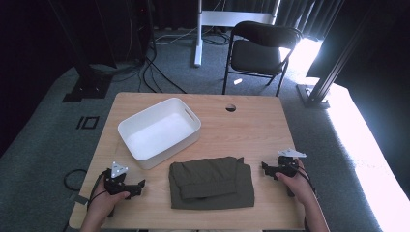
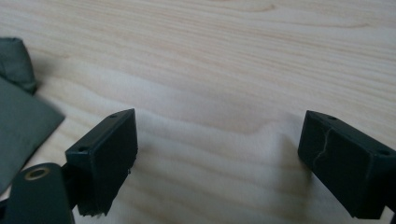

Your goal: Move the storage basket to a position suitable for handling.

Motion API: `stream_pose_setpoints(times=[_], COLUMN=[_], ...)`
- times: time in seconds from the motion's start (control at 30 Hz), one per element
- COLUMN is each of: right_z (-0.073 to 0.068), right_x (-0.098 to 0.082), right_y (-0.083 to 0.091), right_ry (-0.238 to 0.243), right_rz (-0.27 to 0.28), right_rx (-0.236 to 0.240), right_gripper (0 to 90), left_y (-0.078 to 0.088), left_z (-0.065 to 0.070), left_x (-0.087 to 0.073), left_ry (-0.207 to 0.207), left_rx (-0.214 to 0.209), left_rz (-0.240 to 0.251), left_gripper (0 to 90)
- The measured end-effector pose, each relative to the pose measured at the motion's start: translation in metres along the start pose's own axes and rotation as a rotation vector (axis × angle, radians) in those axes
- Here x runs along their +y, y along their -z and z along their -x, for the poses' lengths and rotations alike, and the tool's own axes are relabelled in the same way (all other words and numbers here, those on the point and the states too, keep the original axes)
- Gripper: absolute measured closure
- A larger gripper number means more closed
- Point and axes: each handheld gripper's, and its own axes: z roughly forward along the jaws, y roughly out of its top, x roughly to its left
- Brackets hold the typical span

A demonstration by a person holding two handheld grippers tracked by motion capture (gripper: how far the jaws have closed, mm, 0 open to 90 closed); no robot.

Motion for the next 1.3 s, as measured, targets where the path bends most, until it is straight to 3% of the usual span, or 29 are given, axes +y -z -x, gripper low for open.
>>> stream_pose_setpoints(times=[0.13,0.33,0.73,1.3], right_z=[-0.002,-0.006,-0.02,-0.063], right_x=[0.007,0.018,0.051,0.106], right_y=[-0.007,-0.016,-0.033,-0.051], right_ry=[-0.005,0.011,0.025,0.118], right_rz=[0.004,0.002,0.049,0.094], right_rx=[0.018,0.027,0.063,0.148], right_gripper=[11.7,11.7,11.7,11.8], left_y=[0.0,-0.002,-0.002,0.009], left_z=[-0.003,-0.003,-0.005,-0.005], left_x=[0.002,0.001,0.005,0.022], left_ry=[-0.001,-0.005,0.0,-0.001], left_rx=[0.025,0.022,0.024,0.014], left_rz=[0.001,-0.01,0.006,0.044], left_gripper=[1.1,1.1,1.2,1.2])
